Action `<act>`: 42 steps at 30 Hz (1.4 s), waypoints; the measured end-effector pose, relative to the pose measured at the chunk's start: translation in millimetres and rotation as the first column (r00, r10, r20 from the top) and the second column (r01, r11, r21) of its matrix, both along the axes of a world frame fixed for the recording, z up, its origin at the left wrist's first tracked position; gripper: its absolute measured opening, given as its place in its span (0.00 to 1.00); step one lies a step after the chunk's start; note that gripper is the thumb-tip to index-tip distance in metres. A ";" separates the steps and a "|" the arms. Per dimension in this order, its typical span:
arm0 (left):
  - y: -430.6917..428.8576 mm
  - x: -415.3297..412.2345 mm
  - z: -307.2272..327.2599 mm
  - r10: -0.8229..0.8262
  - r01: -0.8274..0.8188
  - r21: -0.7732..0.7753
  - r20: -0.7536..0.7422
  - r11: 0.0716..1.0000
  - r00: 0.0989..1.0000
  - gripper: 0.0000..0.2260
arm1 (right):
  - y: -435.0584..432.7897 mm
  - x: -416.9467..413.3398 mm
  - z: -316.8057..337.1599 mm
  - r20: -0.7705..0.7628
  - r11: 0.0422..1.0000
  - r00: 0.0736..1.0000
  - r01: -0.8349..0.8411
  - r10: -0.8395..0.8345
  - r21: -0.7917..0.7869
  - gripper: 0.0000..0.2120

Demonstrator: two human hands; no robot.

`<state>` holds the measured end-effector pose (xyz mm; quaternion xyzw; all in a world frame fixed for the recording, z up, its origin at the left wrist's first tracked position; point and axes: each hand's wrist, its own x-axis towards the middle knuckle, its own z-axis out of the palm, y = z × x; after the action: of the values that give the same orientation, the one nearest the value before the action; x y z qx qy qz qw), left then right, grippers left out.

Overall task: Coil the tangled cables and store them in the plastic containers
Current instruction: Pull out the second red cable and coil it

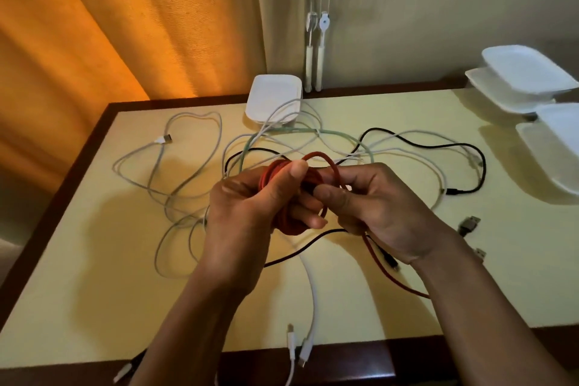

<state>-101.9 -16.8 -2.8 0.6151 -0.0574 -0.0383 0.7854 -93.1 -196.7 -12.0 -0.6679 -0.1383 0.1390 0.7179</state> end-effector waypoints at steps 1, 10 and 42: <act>0.9 -1.0 -2.2 0.009 -0.009 -0.003 0.005 1.000 1.000 0.16 | 0.3 -0.2 -0.6 0.005 1.000 1.000 -0.002 0.002 -0.018 0.11; 7.7 -2.3 -11.2 0.111 -0.112 0.021 0.031 0.993 0.993 0.14 | -2.9 -6.4 6.9 -0.035 0.997 0.998 0.040 -0.042 -0.073 0.17; 28.4 21.5 4.9 0.068 -0.253 -0.447 -0.389 0.858 0.919 0.16 | -79.0 -4.0 -24.2 0.484 0.366 0.809 0.584 -0.333 -0.725 0.13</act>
<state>-80.4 11.6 2.0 0.3818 0.1317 -0.0676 0.9123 -97.1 -275.7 -36.3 -0.9523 0.0504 -0.1065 0.2814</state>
